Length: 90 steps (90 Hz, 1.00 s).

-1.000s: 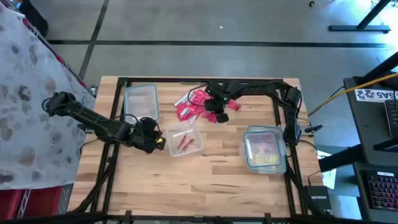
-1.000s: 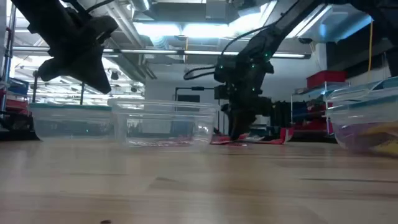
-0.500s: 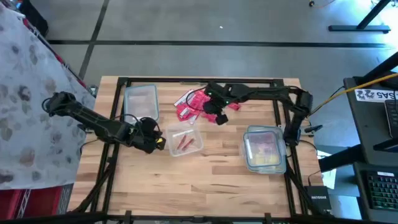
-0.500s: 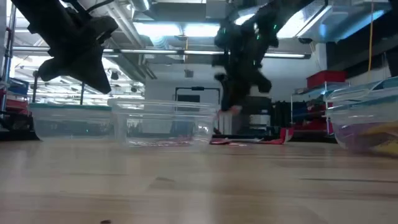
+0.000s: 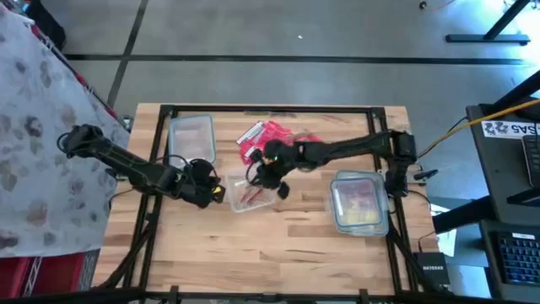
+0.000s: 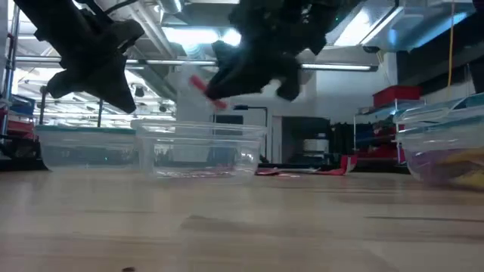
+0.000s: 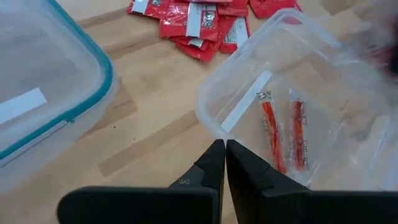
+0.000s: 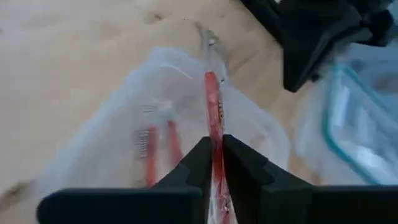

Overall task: Sort candy
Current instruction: Put the red candy stick into the square transparent bin, then put the blue candy stick into the square transparent bin

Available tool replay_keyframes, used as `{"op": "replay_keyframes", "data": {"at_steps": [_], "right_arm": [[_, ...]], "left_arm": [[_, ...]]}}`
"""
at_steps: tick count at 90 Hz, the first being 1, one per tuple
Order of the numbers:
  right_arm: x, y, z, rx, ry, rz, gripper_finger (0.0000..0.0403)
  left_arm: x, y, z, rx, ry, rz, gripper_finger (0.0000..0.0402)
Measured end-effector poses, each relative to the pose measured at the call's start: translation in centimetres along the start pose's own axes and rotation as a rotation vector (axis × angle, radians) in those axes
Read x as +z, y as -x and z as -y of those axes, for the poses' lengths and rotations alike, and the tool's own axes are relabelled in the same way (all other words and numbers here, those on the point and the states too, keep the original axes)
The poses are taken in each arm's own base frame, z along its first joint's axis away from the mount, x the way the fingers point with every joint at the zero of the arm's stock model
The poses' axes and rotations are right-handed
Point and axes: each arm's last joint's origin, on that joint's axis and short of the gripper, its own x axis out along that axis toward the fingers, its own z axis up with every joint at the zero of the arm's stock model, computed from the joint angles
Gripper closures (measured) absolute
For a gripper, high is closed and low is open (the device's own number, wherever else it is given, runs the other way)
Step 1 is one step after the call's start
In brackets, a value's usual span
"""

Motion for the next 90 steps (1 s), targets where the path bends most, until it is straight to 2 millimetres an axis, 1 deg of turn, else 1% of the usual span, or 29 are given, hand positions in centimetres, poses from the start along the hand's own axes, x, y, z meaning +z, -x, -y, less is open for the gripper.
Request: {"op": "replay_keyframes", "data": {"at_steps": [4,10,18,24,31,39,45,49,57,66,71,76,90], "right_arm": [[-0.1,-0.4,-0.2,-0.020,0.009,-0.033,0.0353],[-0.4,-0.5,-0.3,-0.014,0.005,-0.056,0.0333],[-0.4,-0.4,-0.2,-0.018,-0.012,-0.055,0.0299],[-0.5,0.0,0.0,-0.042,-0.013,-0.094,0.0273],[-0.9,0.9,0.6,-0.081,0.008,-0.163,0.0247],[-1.7,2.9,1.7,-0.098,-0.003,-0.233,0.0228],[-3.0,4.7,2.7,-0.089,-0.047,-0.269,0.0221],[-4.3,5.9,3.3,-0.060,-0.089,-0.297,0.0220],[-7.5,8.2,4.3,-0.003,-0.213,-0.359,0.0219],[-11.3,10.0,4.5,0.067,-0.386,-0.438,0.0219],[-13.0,10.5,4.4,0.071,-0.459,-0.464,0.0219],[-14.3,10.4,4.0,0.087,-0.518,-0.490,0.0219],[-16.4,9.3,2.1,0.143,-0.563,-0.534,0.0219]], "left_arm": [[0.0,0.0,0.0,0.003,-0.002,-0.001,0.0402],[0.0,0.0,0.0,0.001,-0.001,0.000,0.0402],[0.0,0.0,0.0,0.000,-0.003,0.000,0.0402],[0.0,0.0,0.0,0.002,-0.005,-0.001,0.0402],[0.0,0.0,0.0,0.003,-0.006,-0.002,0.0402],[0.0,0.0,0.0,0.002,-0.005,-0.001,0.0402],[0.0,0.0,0.0,0.002,-0.005,-0.001,0.0402],[0.0,0.0,0.0,0.003,-0.006,-0.002,0.0402],[0.0,0.0,0.0,0.004,-0.007,-0.002,0.0402],[0.0,0.0,-0.1,0.006,-0.008,0.001,0.0402],[0.0,0.0,-0.1,0.008,-0.008,0.008,0.0402],[0.0,0.0,-0.1,0.010,-0.012,0.011,0.0402],[0.1,0.0,-0.1,0.012,-0.013,0.022,0.0402]]}}
